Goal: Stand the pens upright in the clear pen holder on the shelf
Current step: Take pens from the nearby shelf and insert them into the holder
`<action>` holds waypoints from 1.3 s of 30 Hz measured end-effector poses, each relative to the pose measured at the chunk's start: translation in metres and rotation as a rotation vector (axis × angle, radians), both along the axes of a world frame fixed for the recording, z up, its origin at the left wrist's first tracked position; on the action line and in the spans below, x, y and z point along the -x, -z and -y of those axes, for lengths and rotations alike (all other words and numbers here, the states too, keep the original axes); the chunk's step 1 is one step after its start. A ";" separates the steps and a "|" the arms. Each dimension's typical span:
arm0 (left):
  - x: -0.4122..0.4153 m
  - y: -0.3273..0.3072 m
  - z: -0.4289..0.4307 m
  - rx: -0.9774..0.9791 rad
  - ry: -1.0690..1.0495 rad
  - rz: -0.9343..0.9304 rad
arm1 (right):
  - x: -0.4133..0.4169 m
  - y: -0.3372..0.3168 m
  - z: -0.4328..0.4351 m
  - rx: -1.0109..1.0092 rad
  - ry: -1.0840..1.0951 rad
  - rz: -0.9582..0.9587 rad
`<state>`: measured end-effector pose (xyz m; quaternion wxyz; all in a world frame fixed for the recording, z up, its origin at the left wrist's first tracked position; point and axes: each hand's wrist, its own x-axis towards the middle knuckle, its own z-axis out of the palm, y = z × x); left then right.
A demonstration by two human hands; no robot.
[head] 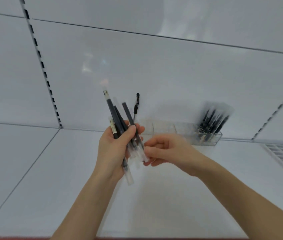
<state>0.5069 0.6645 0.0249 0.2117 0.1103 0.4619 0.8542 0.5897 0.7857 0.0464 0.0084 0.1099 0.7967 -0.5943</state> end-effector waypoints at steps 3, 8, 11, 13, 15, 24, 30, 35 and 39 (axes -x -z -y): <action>-0.007 0.003 -0.007 0.045 0.038 -0.020 | -0.012 0.004 -0.014 0.043 0.150 -0.062; -0.016 0.007 -0.017 0.109 0.081 -0.024 | -0.033 -0.013 -0.065 -0.089 0.499 -0.264; -0.024 0.007 -0.029 0.128 0.095 -0.045 | -0.039 -0.034 -0.106 -0.389 0.596 -0.394; -0.031 0.006 -0.038 0.116 0.103 -0.039 | -0.036 -0.046 -0.132 -0.569 0.622 -0.443; -0.040 0.005 -0.049 0.114 0.103 -0.020 | -0.031 -0.057 -0.153 -0.672 0.636 -0.485; -0.077 0.003 -0.095 0.065 0.024 0.028 | -0.004 -0.060 -0.192 -0.957 0.379 -0.528; -0.091 0.006 -0.110 0.044 -0.038 0.007 | 0.004 -0.068 -0.203 -1.015 0.228 -0.499; -0.093 0.009 -0.114 0.052 -0.047 0.021 | 0.007 -0.050 -0.207 -0.976 0.198 -0.399; -0.091 0.007 -0.115 0.065 -0.045 0.028 | 0.012 -0.043 -0.207 -1.112 0.167 -0.309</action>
